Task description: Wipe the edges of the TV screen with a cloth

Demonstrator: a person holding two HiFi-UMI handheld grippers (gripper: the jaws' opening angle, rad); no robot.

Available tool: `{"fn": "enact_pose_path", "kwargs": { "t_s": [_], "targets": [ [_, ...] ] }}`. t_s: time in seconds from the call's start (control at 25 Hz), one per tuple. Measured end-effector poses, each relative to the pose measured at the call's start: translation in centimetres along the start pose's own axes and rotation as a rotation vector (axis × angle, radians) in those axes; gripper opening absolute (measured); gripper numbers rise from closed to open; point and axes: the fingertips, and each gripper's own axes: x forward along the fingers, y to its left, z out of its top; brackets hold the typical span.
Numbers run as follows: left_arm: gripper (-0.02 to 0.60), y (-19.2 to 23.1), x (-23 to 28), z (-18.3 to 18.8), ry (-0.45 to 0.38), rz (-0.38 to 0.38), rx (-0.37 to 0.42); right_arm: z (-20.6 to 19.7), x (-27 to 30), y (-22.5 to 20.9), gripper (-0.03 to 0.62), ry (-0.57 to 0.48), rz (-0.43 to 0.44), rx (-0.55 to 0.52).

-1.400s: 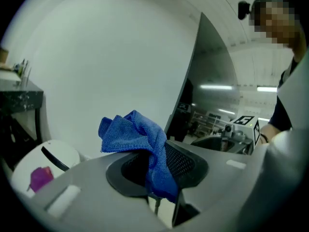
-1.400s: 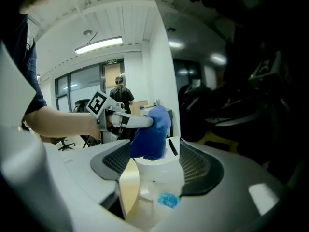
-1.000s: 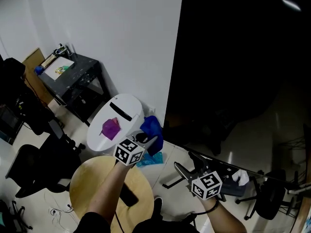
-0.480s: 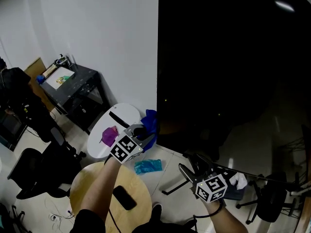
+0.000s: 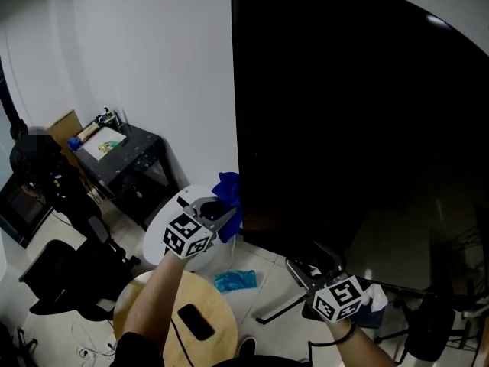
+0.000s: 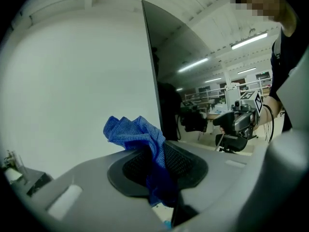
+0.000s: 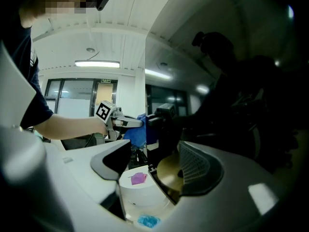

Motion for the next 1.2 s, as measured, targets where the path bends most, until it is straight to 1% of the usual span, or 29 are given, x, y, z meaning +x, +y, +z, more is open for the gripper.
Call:
{"fn": "enact_pose_path", "kwargs": {
  "t_s": [0.2,0.4,0.68,0.88,1.04,1.2],
  "targets": [
    [0.077,0.7,-1.2,4.3,-0.012,0.023,0.090,3.9,-0.9,0.3,0.322,-0.062,0.024,-0.048],
    [0.077,0.7,-2.4,8.5,-0.026,0.054,0.157,8.2,-2.7,-0.1,0.321,-0.115,0.034,-0.108],
    [0.077,2.0,-3.8,16.2,-0.089,0.092,0.241,16.8,-5.3,-1.1,0.318,-0.242,0.040,-0.209],
    [0.077,2.5,-5.3,20.8,-0.085,0.113,0.340,21.3,-7.7,0.0,0.316,-0.321,0.038,-0.238],
    [0.077,2.9,-6.7,25.2,-0.118,0.134,0.385,24.3,-9.3,0.6,0.313,-0.375,0.038,-0.252],
    [0.077,3.1,-7.8,29.0,-0.135,0.155,0.434,27.4,-10.3,1.4,0.313,-0.411,0.042,-0.301]
  ]
}}
